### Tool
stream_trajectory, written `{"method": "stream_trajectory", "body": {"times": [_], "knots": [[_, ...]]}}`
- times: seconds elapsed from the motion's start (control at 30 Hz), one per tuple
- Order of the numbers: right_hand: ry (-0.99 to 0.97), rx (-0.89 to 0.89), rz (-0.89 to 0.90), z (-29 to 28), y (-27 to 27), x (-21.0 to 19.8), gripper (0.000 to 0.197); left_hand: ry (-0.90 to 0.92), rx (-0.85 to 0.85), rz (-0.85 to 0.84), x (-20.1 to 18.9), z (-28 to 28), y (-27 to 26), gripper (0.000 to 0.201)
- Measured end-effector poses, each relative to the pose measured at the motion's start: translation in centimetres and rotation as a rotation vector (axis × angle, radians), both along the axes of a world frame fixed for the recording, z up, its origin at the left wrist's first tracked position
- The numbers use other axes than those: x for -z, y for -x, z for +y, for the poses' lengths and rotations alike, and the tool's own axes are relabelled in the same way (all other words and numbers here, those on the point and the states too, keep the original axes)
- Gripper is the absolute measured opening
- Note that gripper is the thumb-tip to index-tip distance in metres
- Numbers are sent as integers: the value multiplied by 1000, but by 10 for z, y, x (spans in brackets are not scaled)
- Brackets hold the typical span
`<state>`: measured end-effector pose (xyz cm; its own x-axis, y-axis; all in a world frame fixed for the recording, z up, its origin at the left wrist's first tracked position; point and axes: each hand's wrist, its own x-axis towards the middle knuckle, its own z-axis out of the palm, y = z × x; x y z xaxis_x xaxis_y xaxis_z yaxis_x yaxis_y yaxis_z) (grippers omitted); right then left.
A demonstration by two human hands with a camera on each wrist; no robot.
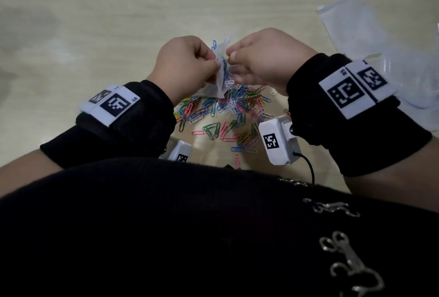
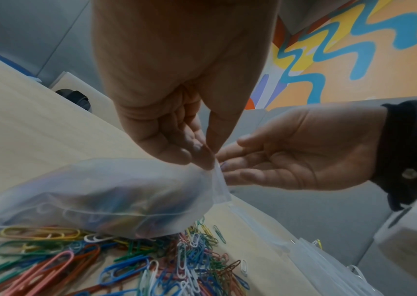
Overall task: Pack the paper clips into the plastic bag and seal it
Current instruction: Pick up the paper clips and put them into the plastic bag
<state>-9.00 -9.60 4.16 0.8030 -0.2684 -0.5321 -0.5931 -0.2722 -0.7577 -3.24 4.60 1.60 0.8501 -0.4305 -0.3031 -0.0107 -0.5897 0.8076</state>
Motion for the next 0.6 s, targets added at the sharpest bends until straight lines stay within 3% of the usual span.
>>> {"method": "stream_trajectory", "body": {"times": [0.1,0.13,0.23,0.3,0.37,0.47,0.6], "knots": [[5,137,-102,-7,-1,3,16,7,-28,-11,-3,1,0,6],[144,137,-113,-12,-2,11,17,11,-40,-18,-3,1,0,5],[539,-50,59,-24,1,38,44,26,-69,-36,-4,3,-2,6],[583,-207,114,-22,8,56,78,41,-85,-41,-3,4,-2,6],[634,-422,72,-16,13,71,95,62,-100,-42,-3,5,-2,5],[755,-617,37,-5,18,83,87,95,-116,-52,-5,5,-3,5],[879,-578,-86,3,27,90,45,133,-134,-55,-5,5,-6,7]]}}
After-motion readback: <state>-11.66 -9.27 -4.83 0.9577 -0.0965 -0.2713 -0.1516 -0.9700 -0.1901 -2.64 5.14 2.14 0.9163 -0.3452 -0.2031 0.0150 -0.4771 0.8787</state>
